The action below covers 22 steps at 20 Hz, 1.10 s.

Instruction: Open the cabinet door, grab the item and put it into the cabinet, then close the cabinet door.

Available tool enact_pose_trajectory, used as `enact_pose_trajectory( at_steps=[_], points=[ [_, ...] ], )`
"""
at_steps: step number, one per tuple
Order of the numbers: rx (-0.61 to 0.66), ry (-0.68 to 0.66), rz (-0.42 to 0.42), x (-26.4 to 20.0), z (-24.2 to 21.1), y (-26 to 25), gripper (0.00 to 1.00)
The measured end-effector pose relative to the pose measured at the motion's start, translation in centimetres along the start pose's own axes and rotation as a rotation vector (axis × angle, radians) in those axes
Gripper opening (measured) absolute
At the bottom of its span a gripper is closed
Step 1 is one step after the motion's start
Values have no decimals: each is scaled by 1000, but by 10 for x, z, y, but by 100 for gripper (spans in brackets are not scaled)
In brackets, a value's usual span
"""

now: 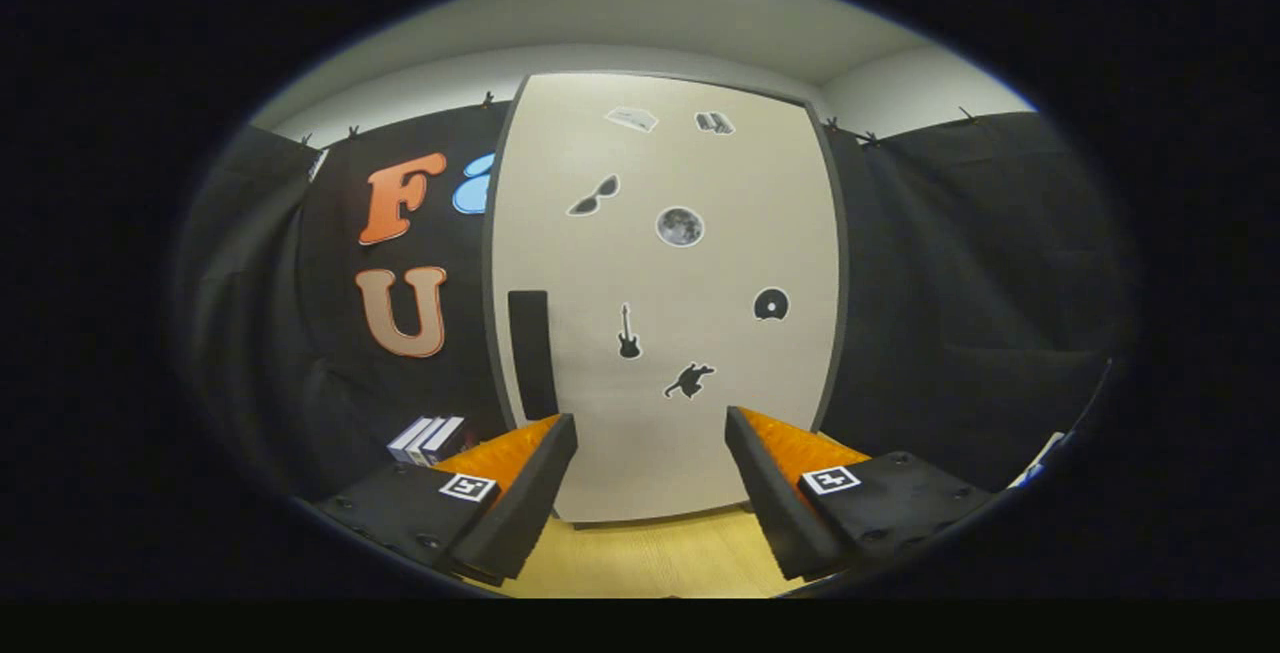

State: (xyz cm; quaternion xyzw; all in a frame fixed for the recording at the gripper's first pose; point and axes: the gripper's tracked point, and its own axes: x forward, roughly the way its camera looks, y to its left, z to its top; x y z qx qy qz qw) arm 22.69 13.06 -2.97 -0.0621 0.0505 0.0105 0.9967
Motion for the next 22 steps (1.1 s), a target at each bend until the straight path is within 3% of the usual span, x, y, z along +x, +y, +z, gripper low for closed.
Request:
enact_pose_trajectory(
  at_steps=[11, 22],
  points=[
    [36, -43, -6, -20, 6, -1, 96],
    [66, -44, 8, -9, 5, 2, 96]
  ],
)
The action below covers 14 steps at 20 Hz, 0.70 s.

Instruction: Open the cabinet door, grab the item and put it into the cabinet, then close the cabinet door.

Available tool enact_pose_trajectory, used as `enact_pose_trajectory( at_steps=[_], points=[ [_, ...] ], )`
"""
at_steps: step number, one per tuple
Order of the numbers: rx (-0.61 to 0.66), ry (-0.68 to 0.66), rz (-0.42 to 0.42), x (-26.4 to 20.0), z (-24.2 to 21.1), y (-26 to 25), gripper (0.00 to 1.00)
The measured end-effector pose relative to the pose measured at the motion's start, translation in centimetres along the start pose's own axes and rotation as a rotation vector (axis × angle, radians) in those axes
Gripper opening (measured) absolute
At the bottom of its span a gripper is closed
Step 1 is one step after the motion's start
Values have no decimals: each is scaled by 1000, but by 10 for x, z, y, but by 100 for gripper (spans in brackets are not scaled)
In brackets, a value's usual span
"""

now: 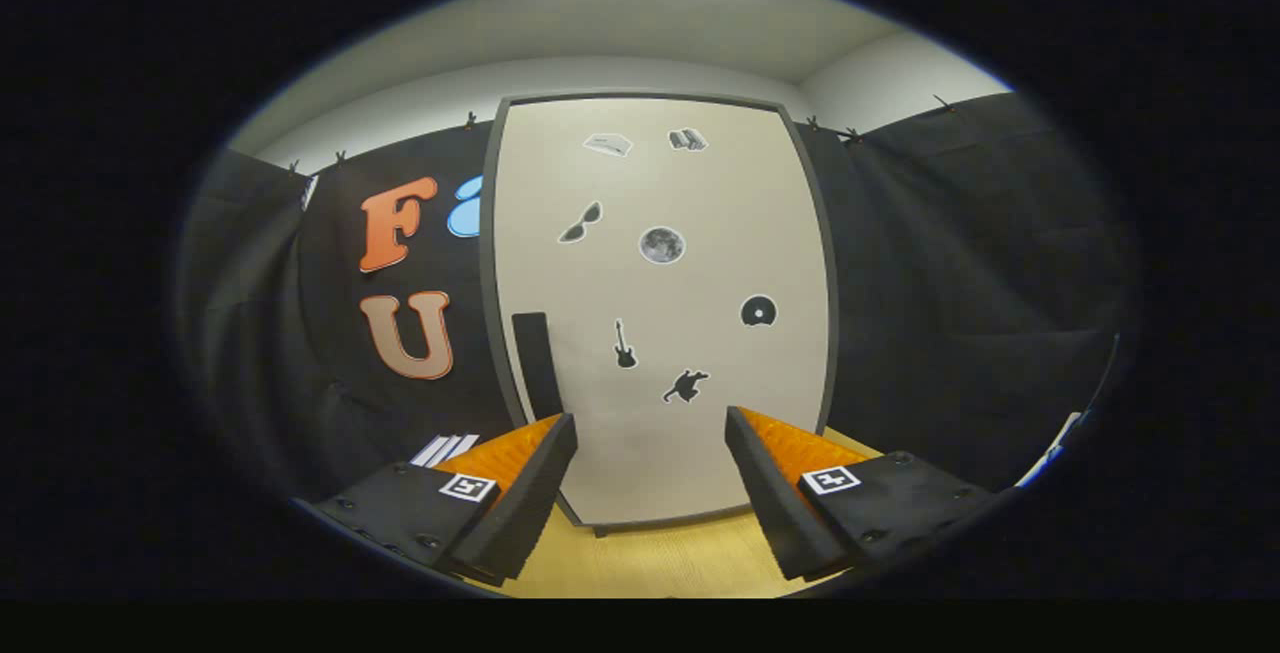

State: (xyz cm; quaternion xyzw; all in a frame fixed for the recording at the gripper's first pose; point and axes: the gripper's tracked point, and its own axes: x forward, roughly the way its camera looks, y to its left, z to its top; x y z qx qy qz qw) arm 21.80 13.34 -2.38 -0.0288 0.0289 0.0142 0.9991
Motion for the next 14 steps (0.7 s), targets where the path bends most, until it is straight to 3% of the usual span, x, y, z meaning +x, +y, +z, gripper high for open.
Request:
enact_pose_trajectory(
  at_steps=[14],
  points=[
    [9, -16, 30, 6, -6, 4, 96]
  ],
)
